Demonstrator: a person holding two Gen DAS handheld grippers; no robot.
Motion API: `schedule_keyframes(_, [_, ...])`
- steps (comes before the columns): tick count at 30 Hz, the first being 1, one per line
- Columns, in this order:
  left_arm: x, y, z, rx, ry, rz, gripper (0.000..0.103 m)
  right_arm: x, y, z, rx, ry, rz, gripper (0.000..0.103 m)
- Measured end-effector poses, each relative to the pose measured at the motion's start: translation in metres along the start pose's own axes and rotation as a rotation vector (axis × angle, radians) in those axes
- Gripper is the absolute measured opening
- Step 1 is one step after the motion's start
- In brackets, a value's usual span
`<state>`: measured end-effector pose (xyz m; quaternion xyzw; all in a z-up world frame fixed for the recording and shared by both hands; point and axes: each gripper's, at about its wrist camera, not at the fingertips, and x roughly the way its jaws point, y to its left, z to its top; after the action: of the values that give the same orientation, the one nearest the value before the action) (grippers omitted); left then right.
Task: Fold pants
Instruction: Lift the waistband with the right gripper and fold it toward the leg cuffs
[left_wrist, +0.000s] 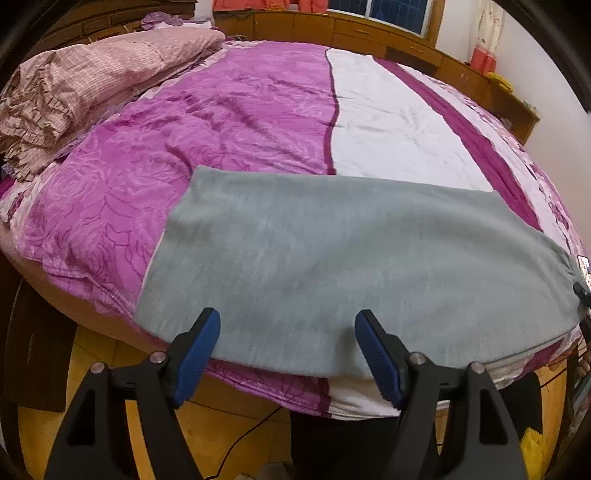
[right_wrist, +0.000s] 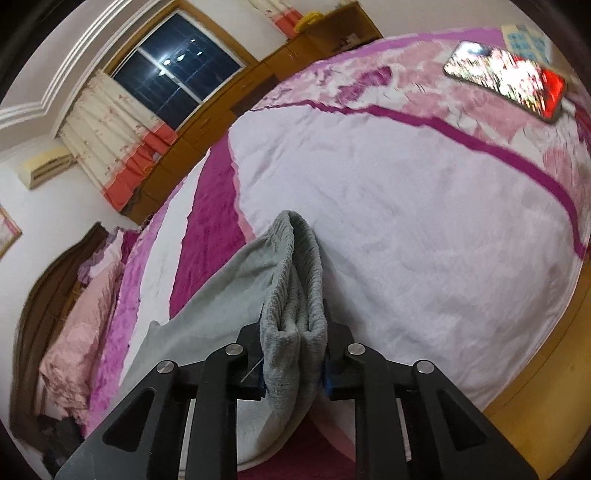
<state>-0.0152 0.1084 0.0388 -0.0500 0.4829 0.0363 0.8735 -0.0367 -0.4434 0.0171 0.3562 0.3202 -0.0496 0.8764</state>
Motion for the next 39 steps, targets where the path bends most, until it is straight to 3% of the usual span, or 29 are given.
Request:
schedule_keyframes(7, [0.0,-0.004,0.002,0.028,0.011,-0.005,0.079,-0.018,0.029,0.006,-0.108,-0.034,0.006,0.013])
schedule_keyframes(19, [-0.005,-0.003,0.005,0.038,0.003,-0.002,0.079,-0.046,0.117,0.003,-0.337,-0.061,0.12,0.013])
schedule_keyframes(39, [-0.018,0.026,0.014,0.038,-0.033,0.027,0.079,-0.04,0.247,-0.049,-0.546,0.046,0.293,0.013])
